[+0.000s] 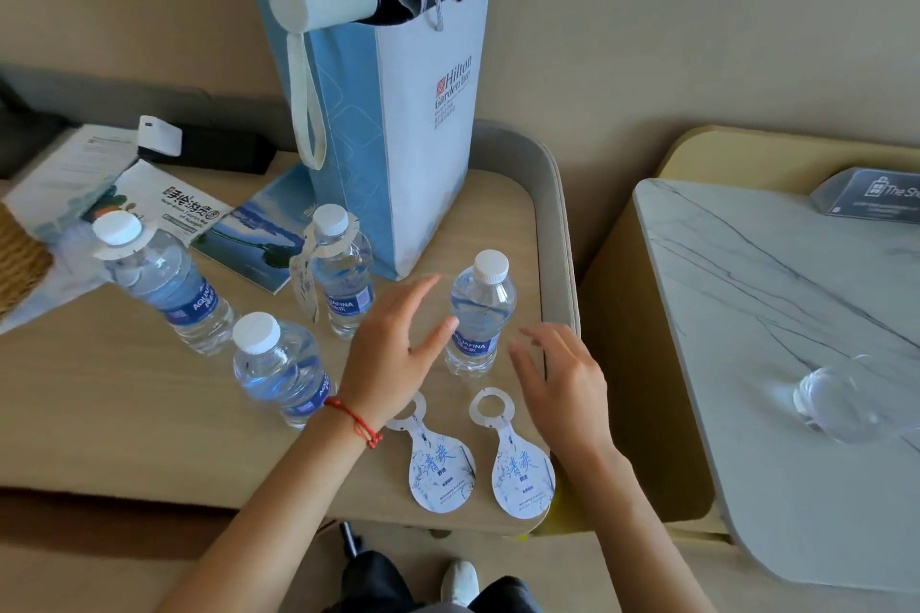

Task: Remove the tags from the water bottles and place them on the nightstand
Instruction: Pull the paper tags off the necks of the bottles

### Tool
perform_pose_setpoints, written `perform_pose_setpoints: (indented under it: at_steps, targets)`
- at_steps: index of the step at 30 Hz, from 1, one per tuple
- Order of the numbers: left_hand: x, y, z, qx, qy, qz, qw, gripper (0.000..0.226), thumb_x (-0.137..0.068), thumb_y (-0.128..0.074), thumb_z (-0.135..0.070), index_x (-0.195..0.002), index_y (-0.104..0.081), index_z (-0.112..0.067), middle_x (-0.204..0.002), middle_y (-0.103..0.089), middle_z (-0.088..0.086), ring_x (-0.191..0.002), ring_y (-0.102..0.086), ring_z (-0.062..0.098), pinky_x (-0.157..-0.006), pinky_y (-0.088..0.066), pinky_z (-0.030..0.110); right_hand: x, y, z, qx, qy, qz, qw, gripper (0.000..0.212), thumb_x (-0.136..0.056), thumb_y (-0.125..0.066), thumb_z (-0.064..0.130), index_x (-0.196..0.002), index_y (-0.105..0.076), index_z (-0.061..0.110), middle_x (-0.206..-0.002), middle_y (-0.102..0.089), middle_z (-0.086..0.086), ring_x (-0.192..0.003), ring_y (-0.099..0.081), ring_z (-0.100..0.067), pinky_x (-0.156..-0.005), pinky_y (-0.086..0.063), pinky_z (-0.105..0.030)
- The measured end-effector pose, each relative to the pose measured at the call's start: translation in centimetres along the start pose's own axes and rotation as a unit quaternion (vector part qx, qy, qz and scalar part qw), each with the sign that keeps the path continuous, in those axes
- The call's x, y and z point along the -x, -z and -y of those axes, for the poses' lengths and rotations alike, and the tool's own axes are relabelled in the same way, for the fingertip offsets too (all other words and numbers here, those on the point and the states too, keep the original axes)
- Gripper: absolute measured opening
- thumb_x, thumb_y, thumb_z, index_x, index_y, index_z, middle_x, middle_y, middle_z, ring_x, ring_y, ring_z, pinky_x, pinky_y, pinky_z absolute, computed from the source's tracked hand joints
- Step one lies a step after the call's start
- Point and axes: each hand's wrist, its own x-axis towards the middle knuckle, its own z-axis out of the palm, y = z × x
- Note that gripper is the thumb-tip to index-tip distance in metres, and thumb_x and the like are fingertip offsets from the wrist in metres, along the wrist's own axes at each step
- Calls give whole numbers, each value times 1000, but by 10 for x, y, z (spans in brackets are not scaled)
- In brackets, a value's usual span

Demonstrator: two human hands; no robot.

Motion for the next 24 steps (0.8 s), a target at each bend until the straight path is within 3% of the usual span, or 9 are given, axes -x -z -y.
perform_pose_setpoints:
  at_steps: [2,6,13,16,19,24]
  targets:
    - [4,10,-5,-47,-18,-9,999,43,-82,-64,-23,-119,-56,-1,-120,-61,15,-112,-57,27,-95,-43,32,-7,10,11,-11,45,-17,999,27,-87,-57,29,-101,-65,8,-97,-67,-5,-88,-64,-21,-67,-55,-36]
    - [14,33,-10,-156,-53,-28,986,44,-83,-61,-30,-115,-58,0,-116,-62,17,-111,-57,32,-96,-45,41,-17,20,33,-37,109,-19,993,24,-86,-60,24,-99,-65,5,-96,-67,-9,-85,-65,-22,-64,-56,-36]
    - [29,82,-5,-162,-22,-76,984,49,-86,-49,-36,-119,-56,0,-122,-59,17,-119,-52,29,-98,-43,39,-28,3,72,-86,128,18,988,20,-85,-63,20,-101,-65,8,-104,-66,-8,-91,-65,-23,-69,-57,-44]
    - [26,106,6,-126,-4,-110,986,44,-87,-57,-32,-118,-56,0,-122,-59,16,-117,-53,28,-96,-42,33,-36,-11,90,-96,128,15,987,20,-85,-65,19,-102,-66,9,-100,-67,-6,-88,-65,-20,-71,-56,-39]
    - [13,128,25,-80,16,-125,989,42,-84,-58,-25,-119,-57,-2,-121,-60,14,-113,-55,23,-94,-38,17,-43,-25,104,-100,119,10,988,22,-85,-64,20,-103,-66,9,-99,-68,-6,-84,-63,-13,-71,-53,-28]
    - [-17,146,71,22,42,-64,997,36,-85,-60,-19,-120,-57,-10,-117,-55,-6,-106,-50,8,-82,-31,-6,-51,-56,125,-100,44,-4,994,22,-85,-63,21,-103,-66,9,-96,-66,-2,-79,-61,-10,-67,-49,-21]
